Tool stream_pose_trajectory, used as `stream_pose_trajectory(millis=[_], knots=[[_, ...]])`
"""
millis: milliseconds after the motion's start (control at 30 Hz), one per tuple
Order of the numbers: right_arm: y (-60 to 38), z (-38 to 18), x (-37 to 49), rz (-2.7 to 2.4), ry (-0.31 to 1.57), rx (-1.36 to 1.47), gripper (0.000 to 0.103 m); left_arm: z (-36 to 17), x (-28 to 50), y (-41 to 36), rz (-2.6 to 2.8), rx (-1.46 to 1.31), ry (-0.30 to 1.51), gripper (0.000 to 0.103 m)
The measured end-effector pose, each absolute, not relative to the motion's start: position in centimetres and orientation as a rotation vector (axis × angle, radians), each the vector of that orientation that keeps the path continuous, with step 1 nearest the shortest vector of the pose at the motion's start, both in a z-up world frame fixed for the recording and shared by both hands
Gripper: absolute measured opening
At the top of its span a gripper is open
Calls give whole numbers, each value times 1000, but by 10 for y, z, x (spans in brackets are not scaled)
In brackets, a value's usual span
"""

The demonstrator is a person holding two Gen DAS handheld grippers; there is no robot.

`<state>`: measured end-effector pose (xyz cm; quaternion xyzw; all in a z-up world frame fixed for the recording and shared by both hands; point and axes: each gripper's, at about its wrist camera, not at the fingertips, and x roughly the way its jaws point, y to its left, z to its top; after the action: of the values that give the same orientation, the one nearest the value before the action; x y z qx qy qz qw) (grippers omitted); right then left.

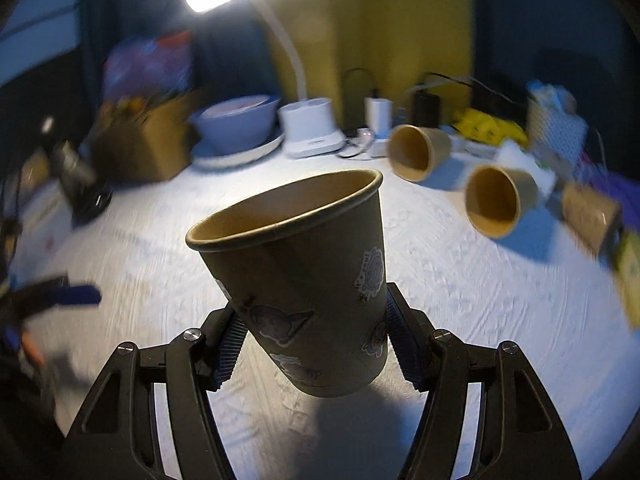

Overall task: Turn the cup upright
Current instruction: 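Rotate the held cup with the right gripper until its rim points up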

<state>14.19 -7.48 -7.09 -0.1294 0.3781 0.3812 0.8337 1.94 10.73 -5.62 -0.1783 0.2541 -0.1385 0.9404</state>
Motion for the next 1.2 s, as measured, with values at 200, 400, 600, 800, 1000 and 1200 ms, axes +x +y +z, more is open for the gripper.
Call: stream_pose_trajectory(millis=[200, 400, 600, 800, 1000, 1200], knots=[[-81, -75, 150, 744, 825, -191, 68, -57, 18, 107, -283, -365, 516, 94], [-84, -81, 157, 686, 864, -158, 68, -58, 21, 111, -250, -381, 527, 94], [-84, -86, 161, 657, 902, -166, 68, -60, 23, 114, -222, -395, 530, 94], [-88, -89, 161, 638, 931, -171, 69, -60, 23, 116, -210, -405, 526, 94], [-92, -89, 158, 631, 935, -178, 69, -61, 24, 117, -188, -408, 529, 94], [-90, -87, 156, 639, 933, -202, 69, -64, 29, 122, -132, -432, 546, 94]])
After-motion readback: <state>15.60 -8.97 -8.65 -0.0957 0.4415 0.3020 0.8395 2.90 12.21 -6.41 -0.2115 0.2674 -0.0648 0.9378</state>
